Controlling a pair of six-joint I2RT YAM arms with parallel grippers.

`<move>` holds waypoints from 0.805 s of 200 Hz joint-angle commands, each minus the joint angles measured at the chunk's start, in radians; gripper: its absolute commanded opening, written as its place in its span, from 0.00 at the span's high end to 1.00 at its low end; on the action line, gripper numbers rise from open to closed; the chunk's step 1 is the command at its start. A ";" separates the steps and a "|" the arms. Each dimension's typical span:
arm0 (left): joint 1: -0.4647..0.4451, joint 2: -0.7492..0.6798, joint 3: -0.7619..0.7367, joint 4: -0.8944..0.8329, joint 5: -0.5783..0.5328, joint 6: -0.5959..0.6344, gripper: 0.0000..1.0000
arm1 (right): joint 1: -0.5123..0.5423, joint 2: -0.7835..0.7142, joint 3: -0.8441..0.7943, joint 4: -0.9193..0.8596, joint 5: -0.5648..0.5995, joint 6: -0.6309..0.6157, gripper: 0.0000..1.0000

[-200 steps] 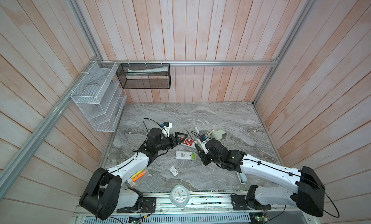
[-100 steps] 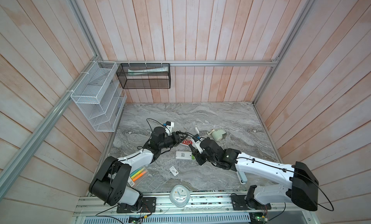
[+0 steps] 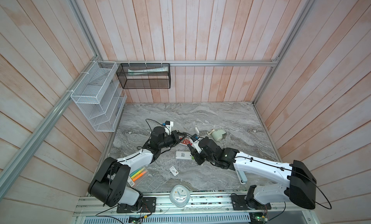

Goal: Unload the batteries from the remote control
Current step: 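Lift the screwdriver with the right gripper and swing it toward the white remote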

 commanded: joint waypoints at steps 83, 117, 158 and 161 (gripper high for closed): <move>0.065 -0.076 -0.085 0.165 0.021 -0.239 1.00 | 0.006 -0.105 -0.086 0.262 -0.017 -0.173 0.69; 0.109 -0.097 -0.126 0.220 0.039 -0.321 1.00 | -0.024 -0.181 -0.109 0.279 -0.070 -0.212 0.32; 0.143 -0.098 -0.157 0.280 0.063 -0.383 1.00 | -0.153 -0.255 -0.131 0.297 -0.295 -0.205 0.26; 0.144 -0.097 -0.158 0.282 0.064 -0.388 1.00 | -0.159 -0.258 -0.130 0.297 -0.301 -0.204 0.27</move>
